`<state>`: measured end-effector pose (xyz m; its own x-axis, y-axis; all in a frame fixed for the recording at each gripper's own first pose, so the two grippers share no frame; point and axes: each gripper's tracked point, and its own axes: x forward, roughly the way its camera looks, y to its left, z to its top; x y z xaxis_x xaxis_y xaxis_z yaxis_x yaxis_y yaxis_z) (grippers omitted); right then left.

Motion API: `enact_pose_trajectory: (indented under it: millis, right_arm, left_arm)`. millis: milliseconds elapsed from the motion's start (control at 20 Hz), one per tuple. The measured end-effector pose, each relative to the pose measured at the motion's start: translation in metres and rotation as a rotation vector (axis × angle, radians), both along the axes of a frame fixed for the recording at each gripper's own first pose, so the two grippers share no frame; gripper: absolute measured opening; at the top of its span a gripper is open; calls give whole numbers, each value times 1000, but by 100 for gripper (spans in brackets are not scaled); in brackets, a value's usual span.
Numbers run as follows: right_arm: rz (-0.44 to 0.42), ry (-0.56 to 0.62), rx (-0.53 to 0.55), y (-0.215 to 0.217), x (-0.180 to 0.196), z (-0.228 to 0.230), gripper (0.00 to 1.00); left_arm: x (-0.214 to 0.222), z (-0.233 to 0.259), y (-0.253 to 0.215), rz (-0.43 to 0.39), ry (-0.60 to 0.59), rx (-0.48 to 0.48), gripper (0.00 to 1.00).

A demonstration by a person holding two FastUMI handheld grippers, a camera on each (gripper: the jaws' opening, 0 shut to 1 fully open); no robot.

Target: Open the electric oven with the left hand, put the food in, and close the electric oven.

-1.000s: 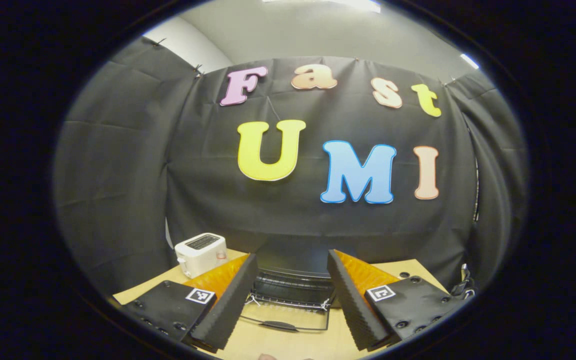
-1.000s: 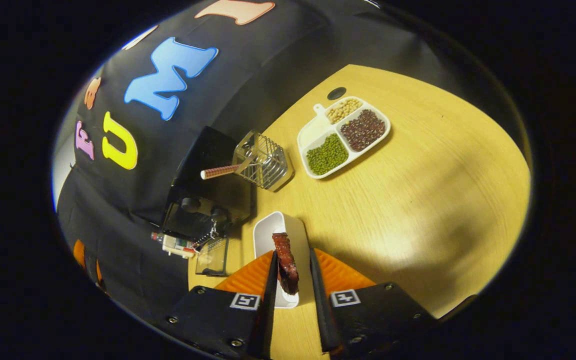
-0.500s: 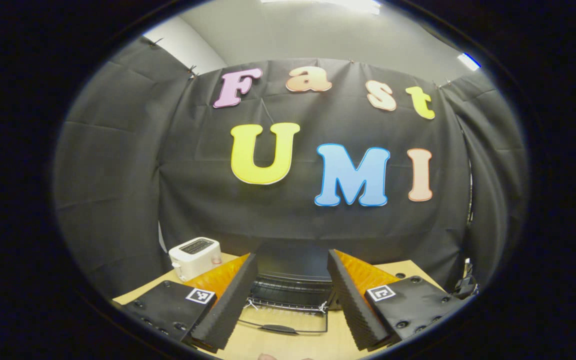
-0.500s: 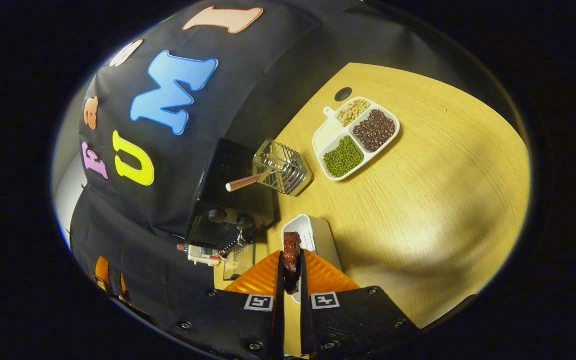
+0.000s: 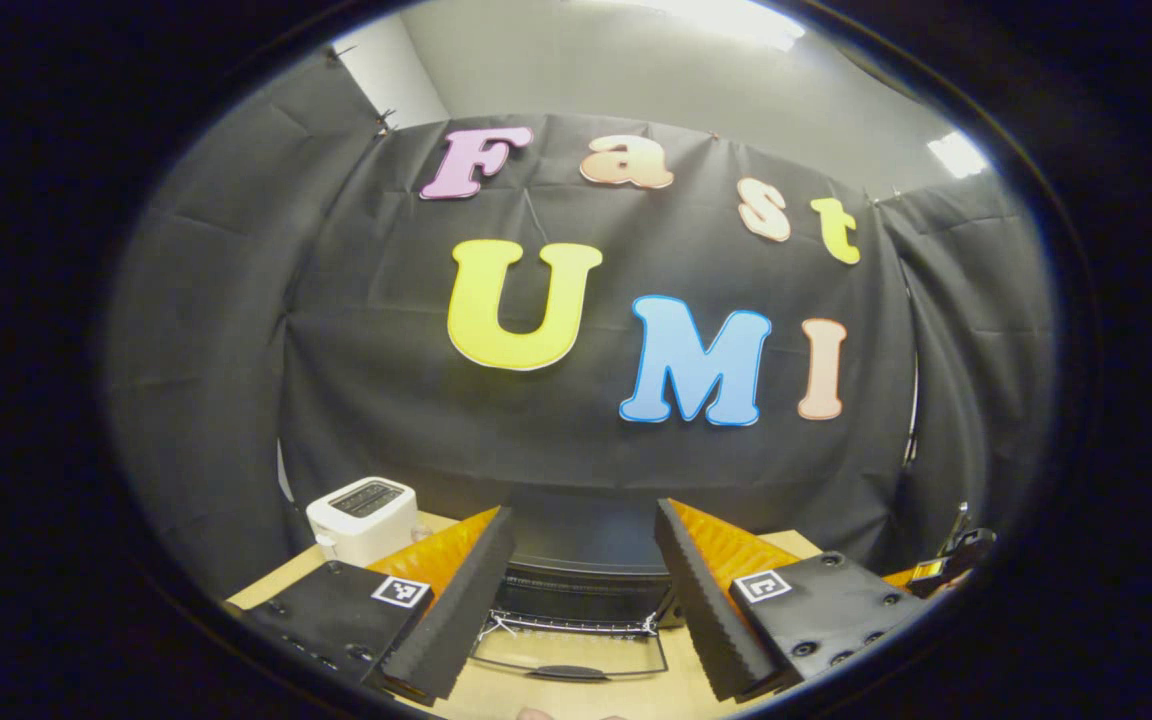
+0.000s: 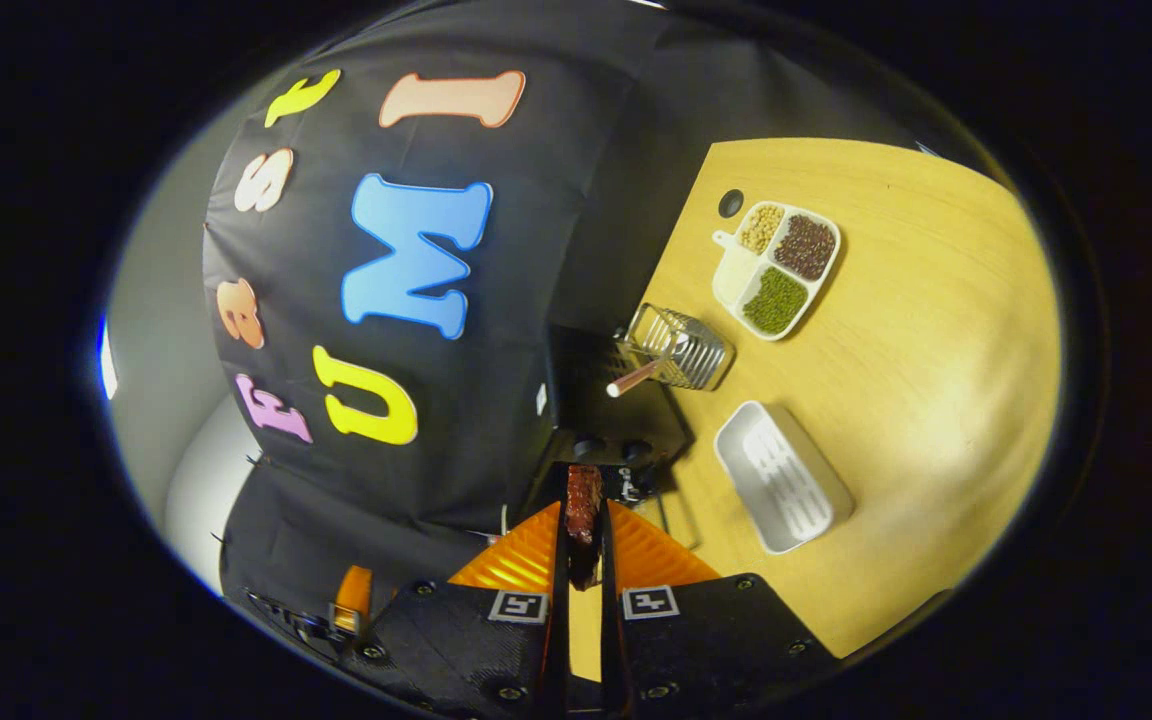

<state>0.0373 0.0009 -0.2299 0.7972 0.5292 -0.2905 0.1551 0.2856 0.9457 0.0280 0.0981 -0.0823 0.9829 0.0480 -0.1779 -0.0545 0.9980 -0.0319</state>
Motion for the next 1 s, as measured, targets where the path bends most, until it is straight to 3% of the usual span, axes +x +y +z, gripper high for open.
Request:
enact_pose_trajectory:
  millis: [50, 100, 200, 250, 350, 400, 600, 700, 1000]
  right_arm:
    - [-7, -8, 26, 13, 2, 6, 13]
    - [-6, -14, 34, 25, 4, 9, 13]
    - [15, -29, 17, 54, 9, 12, 13]
    - [29, -34, 8, 71, 11, 12, 13]
    - [53, -41, -11, 104, 21, 11, 13]
    - [60, -34, -22, 120, 29, 7, 13]
    - [63, 9, -58, 176, 63, -23, 13]
    - [53, 35, -66, 199, 83, -40, 13]
    - [36, 63, -125, 260, 134, -85, 13]
  left_arm:
    - [1, -1, 9, -9, 0, -1, 92]
    - [2, -1, 18, -19, 0, 0, 99]
    - [4, -4, 36, -39, 10, 0, 95]
    - [4, -8, 41, -52, 20, -6, 99]
    - [4, -11, 57, -66, 27, -5, 92]
    - [3, -11, 67, -66, 30, 3, 99]
    - [1, -18, 102, -71, 60, 10, 95]
    - [-1, -16, 120, -62, 66, 23, 98]
    - [-20, -20, 169, -6, 96, 50, 95]
